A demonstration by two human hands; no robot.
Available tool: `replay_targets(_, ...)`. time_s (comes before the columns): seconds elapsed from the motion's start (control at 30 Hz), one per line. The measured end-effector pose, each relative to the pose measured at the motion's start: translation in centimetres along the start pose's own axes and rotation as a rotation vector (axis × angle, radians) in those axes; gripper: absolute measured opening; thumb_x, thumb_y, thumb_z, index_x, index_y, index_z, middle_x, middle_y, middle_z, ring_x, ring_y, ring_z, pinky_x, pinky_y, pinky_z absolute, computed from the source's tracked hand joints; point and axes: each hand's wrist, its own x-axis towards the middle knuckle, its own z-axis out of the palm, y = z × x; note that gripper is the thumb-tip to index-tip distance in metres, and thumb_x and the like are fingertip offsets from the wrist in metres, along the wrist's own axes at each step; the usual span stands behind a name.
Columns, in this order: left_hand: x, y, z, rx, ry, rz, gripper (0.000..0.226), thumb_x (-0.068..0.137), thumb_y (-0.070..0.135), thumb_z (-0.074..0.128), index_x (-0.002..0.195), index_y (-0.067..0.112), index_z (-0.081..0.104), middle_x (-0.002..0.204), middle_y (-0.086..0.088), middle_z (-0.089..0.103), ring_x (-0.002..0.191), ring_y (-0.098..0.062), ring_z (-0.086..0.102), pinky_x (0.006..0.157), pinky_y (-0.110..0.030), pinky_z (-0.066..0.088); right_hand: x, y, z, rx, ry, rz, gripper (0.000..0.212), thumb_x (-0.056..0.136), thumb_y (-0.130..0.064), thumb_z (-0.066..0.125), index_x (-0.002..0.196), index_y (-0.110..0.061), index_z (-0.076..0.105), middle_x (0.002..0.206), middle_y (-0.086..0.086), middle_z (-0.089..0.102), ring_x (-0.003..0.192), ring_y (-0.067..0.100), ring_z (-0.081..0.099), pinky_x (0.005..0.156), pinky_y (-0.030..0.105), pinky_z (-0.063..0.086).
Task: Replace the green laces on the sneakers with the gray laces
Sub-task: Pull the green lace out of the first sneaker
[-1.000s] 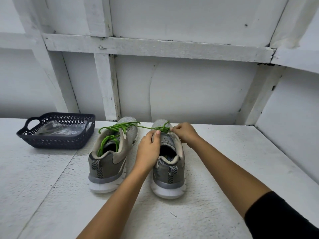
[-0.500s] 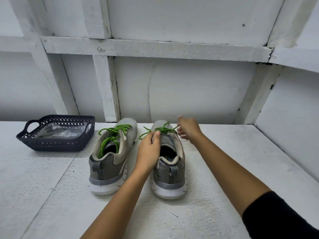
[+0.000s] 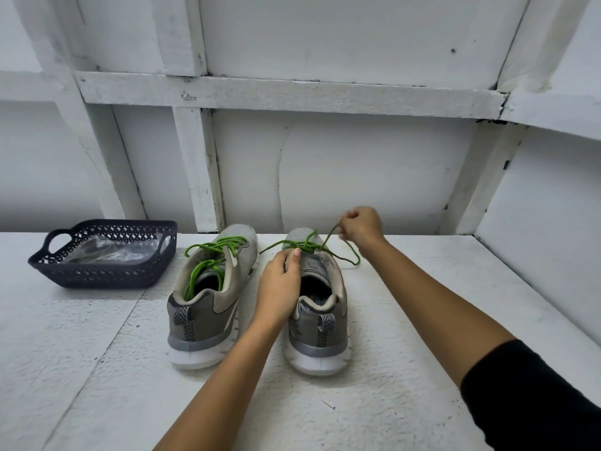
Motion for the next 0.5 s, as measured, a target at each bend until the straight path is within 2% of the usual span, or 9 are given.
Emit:
replay_targets(0.07,0.1,-0.2,0.1,0.006,-0.003,-0.008,0.036,0.099,0.035,0.039,0.121,0.013,0.058,0.121,-0.005,0.06,0.111,-0.016,0.051,0.083,-0.022,0.032,1.0,-0.6,-1.2,0.046,0.123,-0.033,0.017,0.089,-0.002,0.047,0.079,-0.007,0.06,0.065,0.006,0.059,0.052,0.014,0.056,0.071,0.038,0.058)
replay_targets(0.13,0.1,-0.2,0.1,0.008,-0.004,-0.004,0.037,0.099,0.035,0.039,0.123,0.013,0.057,0.123,-0.006,0.06,0.115,-0.018,0.051,0.085,-0.022,0.033,1.5,-0.8,-1.8,0.082,0.228,-0.04,0.014,0.09,-0.005,0.048,0.084,-0.009,0.061,0.071,0.006,0.062,0.056,0.016,0.059,0.074,0.038,0.058)
replay_targets(0.2,0.2,-0.2,0.1,0.014,-0.002,-0.001,0.037,0.099,0.035,0.039,0.124,0.012,0.057,0.123,-0.006,0.059,0.117,-0.019,0.051,0.086,-0.023,0.033,1.2,-0.5,-1.6,0.038,0.225,-0.008,0.015,0.09,-0.009,0.049,0.081,-0.008,0.061,0.078,0.013,0.064,0.062,0.024,0.062,0.073,0.041,0.057)
replay_targets(0.27,0.2,-0.3,0.1,0.011,-0.003,-0.002,0.037,0.099,0.035,0.039,0.123,0.012,0.057,0.122,-0.006,0.06,0.116,-0.02,0.051,0.087,-0.025,0.035,0.0,0.4,-0.7,0.017,0.05,0.101,0.024,0.093,-0.018,0.053,0.072,-0.005,0.054,0.07,0.016,0.059,0.053,0.025,0.056,0.056,0.035,0.055)
replay_targets(0.33,0.2,-0.3,0.2,0.004,-0.001,-0.007,0.036,0.099,0.035,0.04,0.122,0.013,0.057,0.12,-0.006,0.06,0.115,-0.02,0.052,0.087,-0.026,0.035,-1.4,1.3,0.2,-0.062,-0.179,0.187,0.034,0.092,-0.029,0.058,0.068,-0.007,0.049,0.059,0.012,0.052,0.046,0.02,0.047,0.045,0.026,0.043)
replay_targets(0.4,0.2,-0.3,0.2,-0.013,0.004,-0.016,0.035,0.099,0.035,0.04,0.12,0.013,0.058,0.119,-0.007,0.06,0.115,-0.02,0.052,0.088,-0.026,0.036,-1.9,2.0,1.0,-0.277,-0.306,0.092,0.04,0.087,-0.031,0.065,0.06,-0.009,0.046,0.053,0.007,0.047,0.049,0.02,0.046,0.05,0.025,0.04)
replay_targets(0.47,0.3,-0.3,0.2,-0.018,0.005,-0.021,0.035,0.099,0.036,0.041,0.12,0.014,0.058,0.12,-0.007,0.06,0.115,-0.02,0.052,0.09,-0.028,0.036,-2.0,1.9,1.3,-0.396,-0.321,-0.039,0.038,0.085,-0.026,0.068,0.057,-0.01,0.048,0.054,0.005,0.046,0.052,0.02,0.045,0.054,0.025,0.039)
replay_targets(0.5,0.3,-0.3,0.2,-0.012,0.006,-0.019,0.035,0.099,0.036,0.041,0.121,0.014,0.058,0.12,-0.007,0.06,0.115,-0.02,0.052,0.09,-0.028,0.036,-2.1,1.7,1.4,-0.4,-0.322,-0.068,0.032,0.086,-0.021,0.067,0.06,-0.009,0.052,0.056,0.005,0.047,0.052,0.017,0.045,0.051,0.024,0.038)
